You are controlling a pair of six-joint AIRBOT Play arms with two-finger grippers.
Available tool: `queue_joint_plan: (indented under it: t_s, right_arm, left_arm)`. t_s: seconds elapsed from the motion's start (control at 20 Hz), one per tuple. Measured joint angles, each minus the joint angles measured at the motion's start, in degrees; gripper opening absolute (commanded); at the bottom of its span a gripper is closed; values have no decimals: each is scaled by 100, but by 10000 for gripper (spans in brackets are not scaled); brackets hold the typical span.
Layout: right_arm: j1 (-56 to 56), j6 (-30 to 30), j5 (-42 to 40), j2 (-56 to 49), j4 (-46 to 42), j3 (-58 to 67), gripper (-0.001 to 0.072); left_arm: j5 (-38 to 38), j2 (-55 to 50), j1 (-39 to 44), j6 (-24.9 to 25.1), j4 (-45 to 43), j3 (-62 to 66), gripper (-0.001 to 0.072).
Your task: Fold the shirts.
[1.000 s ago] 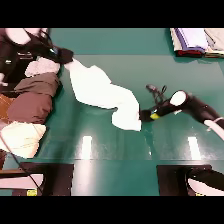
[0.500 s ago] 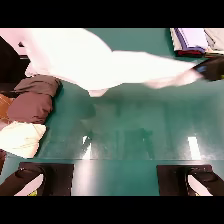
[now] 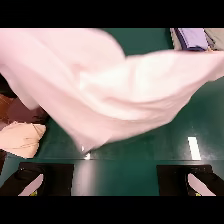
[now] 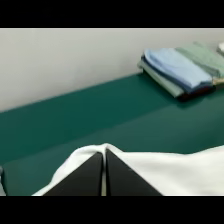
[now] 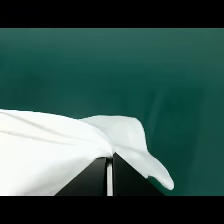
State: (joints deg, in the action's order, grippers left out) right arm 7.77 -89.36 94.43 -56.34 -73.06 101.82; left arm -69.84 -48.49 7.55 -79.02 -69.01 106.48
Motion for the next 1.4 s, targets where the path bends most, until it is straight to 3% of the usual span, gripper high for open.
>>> queue_joint_plan:
  t_s: [0.15, 0.3, 0.65, 0.7, 0.75, 0.8, 0.95, 1.2, 1.4]
  right_arm:
    - [516, -33, 299, -549, 35, -734, 13]
    - [949, 13, -2, -1005, -37, -1696, 13]
    - [756, 83, -1379, -1722, -304, -2597, 15]
    - [621, 85, -1537, -1755, -302, -2603, 35]
    - [463, 85, -1641, -1786, -315, -2588, 233]
    - [313, 85, -1722, -1799, -308, -2538, 379]
    - [-245, 203, -1786, -1827, -2, -2225, 381]
    - [-1084, 634, -1150, -1491, 723, -2396, 381]
    - [-1366, 841, -1095, -804, 949, -3438, 386]
  left_arm:
    - [-553, -387, 0, 0, -4, -1054, 24]
    - [-601, -741, 0, 109, -66, -2243, 24]
    - [1110, -1517, 0, 269, -476, -3563, 26]
    - [1453, -1582, 0, 275, -496, -3606, 93]
    - [1731, -1631, 0, 289, -516, -3635, 329]
    - [1982, -1663, -2, 286, -527, -3641, 364]
    - [2256, -1716, -28, 284, -555, -3451, 364]
    - [1054, -1740, -682, 262, -577, -3215, 365]
    - [223, -1751, -1172, 258, -356, -4186, 365]
